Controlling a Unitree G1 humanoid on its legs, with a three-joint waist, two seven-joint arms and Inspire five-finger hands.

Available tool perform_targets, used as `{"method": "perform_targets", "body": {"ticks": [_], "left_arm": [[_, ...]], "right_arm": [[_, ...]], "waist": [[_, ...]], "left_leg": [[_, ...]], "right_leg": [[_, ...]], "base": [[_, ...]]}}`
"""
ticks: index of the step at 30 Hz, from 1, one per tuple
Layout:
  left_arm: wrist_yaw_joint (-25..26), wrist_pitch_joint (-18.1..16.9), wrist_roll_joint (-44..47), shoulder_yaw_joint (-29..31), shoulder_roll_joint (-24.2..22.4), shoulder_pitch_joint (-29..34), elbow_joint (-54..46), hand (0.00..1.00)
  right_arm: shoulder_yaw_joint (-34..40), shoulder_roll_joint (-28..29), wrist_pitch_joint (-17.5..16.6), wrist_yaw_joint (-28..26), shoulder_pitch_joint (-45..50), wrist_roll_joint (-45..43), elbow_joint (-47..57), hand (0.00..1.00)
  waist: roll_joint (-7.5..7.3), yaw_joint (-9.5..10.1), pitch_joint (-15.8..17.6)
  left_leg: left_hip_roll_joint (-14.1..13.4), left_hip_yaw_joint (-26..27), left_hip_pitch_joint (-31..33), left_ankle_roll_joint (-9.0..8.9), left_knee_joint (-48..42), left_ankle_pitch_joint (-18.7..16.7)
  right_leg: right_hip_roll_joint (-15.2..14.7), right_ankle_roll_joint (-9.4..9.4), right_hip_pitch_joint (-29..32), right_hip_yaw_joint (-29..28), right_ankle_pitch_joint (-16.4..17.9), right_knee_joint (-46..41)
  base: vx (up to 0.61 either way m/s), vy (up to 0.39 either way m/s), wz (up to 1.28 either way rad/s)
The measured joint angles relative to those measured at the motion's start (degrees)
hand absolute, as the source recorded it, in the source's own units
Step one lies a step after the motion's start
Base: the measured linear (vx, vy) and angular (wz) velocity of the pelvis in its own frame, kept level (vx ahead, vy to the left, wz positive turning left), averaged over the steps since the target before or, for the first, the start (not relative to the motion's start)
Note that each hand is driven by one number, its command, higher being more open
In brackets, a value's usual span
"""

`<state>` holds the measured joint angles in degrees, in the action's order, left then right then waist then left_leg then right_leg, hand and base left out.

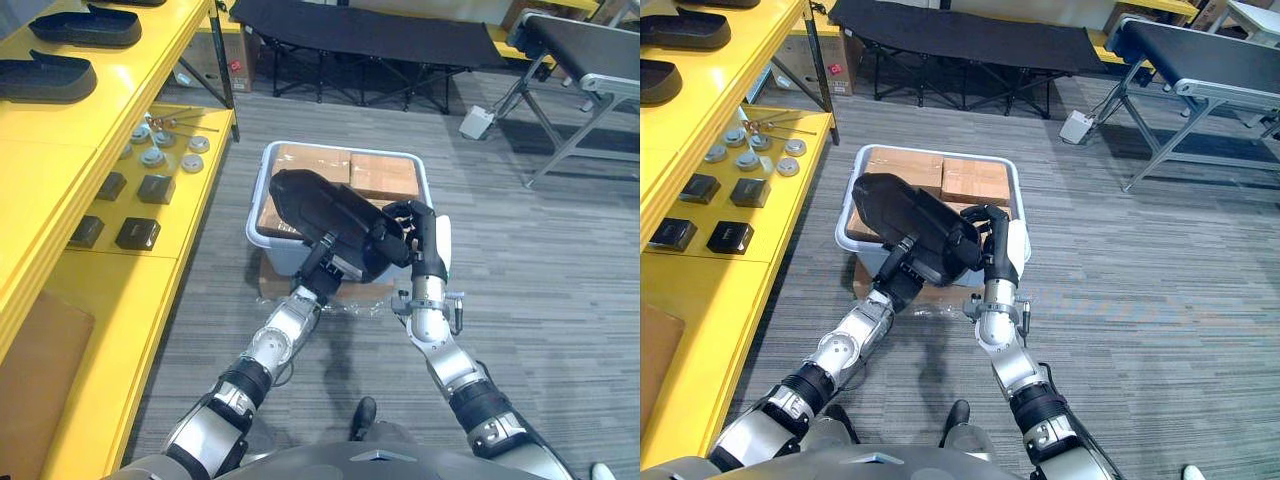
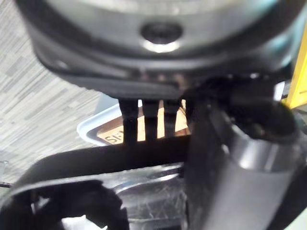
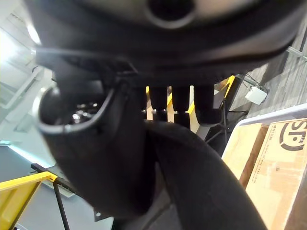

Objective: Walk over and take three plastic housings, then place them on the shelf

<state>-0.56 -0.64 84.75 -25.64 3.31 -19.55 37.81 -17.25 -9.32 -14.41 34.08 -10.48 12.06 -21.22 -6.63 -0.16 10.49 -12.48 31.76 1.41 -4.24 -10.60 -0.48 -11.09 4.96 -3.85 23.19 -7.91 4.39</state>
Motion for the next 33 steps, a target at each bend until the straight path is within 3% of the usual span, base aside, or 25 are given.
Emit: {"method": "perform_targets", "body": {"ticks": [7, 13, 19, 33], "left_arm": [[-0.69, 0.73, -7.25, -1.63, 0.00, 0.56, -0.01, 1.00], [-0.06, 0.31, -16.38, -1.40, 0.04, 1.80, -0.34, 1.00], [1.66, 1.53, -24.88, 1.12, 1.77, 5.58, -11.47, 1.00], [-3.94, 7.08, -24.59, 12.24, 2.19, 14.63, -15.73, 1.00]], "right_arm": [[0.01, -0.06, 0.10, -0.06, 0.37, -0.06, -0.01, 0.00], [0.08, -0.03, 3.69, 0.37, 0.43, 0.73, -0.02, 0.00], [2.31, 0.09, 5.99, 1.65, -1.94, 1.07, -0.70, 0.00], [9.07, -4.35, 6.53, 1.13, -3.25, 5.13, -0.71, 0.00]], "waist": [[0.04, -0.11, -0.03], [0.08, 0.06, -0.07], [0.23, 1.22, -0.16], [0.98, 2.78, -1.80]], "left_leg": [[1.14, 0.39, -1.37, 0.05, 2.80, 1.36], [2.18, 0.90, -2.42, 0.30, 4.65, 2.09], [3.02, 0.51, -3.04, 0.55, 6.33, 3.06], [6.91, -1.09, -8.27, 0.50, 15.47, 6.65]], "right_leg": [[-0.36, 0.05, -0.15, -0.08, -0.03, 0.00], [-0.96, 0.37, -0.18, -0.50, -0.21, 0.00], [-1.29, 0.49, -0.48, 0.06, -0.27, -0.01], [-2.91, 1.99, -2.38, 1.34, 0.49, -1.08]], "base": [[0.00, 0.002, -0.01], [0.01, 0.017, -0.02], [0.00, 0.011, 0.03], [0.00, 0.044, 0.06]]}}
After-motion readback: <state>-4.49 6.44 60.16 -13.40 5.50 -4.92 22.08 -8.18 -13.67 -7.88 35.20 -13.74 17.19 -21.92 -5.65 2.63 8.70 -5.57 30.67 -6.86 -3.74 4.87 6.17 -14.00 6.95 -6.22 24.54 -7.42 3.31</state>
